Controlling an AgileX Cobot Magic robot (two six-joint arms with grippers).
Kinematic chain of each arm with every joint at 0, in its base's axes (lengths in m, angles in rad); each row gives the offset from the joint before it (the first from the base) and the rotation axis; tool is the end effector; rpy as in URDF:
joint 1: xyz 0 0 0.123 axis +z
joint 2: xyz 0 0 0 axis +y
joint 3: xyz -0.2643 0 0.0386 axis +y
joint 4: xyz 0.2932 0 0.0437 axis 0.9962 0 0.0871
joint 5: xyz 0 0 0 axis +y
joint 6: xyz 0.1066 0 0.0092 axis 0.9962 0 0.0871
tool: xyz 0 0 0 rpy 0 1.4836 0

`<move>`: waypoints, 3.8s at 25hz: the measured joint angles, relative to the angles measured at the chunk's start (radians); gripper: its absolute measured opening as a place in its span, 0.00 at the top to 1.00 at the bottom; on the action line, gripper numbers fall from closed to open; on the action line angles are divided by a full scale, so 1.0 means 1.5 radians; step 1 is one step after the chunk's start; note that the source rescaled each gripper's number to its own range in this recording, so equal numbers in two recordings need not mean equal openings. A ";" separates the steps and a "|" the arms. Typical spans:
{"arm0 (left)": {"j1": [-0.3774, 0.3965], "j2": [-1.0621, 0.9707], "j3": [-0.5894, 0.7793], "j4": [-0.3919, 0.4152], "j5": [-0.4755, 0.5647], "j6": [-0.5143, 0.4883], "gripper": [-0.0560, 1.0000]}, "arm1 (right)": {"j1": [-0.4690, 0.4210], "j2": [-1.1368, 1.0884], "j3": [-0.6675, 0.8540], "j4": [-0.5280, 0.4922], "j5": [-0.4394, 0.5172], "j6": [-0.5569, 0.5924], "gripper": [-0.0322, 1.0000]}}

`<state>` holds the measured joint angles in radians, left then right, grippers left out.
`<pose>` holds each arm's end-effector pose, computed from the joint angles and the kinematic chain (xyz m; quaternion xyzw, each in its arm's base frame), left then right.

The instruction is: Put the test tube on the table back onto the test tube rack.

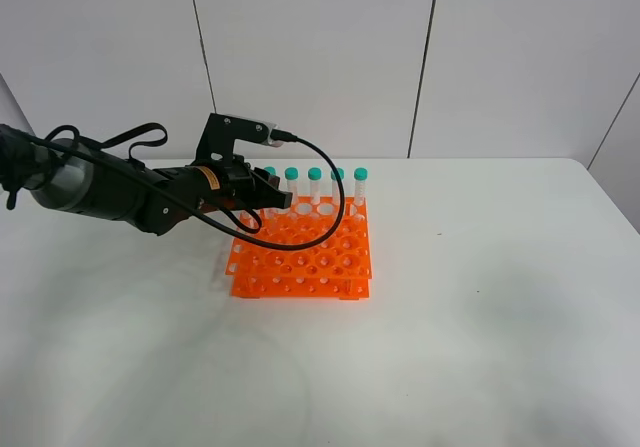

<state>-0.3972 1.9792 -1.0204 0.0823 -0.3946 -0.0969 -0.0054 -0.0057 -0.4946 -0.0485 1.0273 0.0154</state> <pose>0.4040 -0.1731 0.0860 0.1679 0.8377 -0.1210 0.5053 0.0685 -0.0048 0.2935 0.0093 0.8440 -0.0216 0.5358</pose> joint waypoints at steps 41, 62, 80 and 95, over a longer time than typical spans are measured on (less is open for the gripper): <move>0.204 -0.198 -0.001 -0.116 0.483 0.220 0.34 | 0.000 0.000 0.000 0.000 0.000 0.000 0.00; 0.211 -0.338 -0.001 -0.118 0.937 0.187 0.00 | 0.000 0.000 0.000 0.000 0.000 0.000 0.00; 0.218 -0.589 0.083 -0.022 1.073 0.038 0.00 | 0.000 0.000 0.000 0.000 0.000 0.000 0.00; 0.218 -1.034 0.326 -0.017 0.997 0.037 0.00 | 0.000 0.000 0.000 0.000 0.000 0.000 0.00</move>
<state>-0.0700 0.4275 -0.5310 0.0567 1.1011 -0.0407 -0.0054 -0.0057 -0.4946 -0.0485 1.0273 0.0154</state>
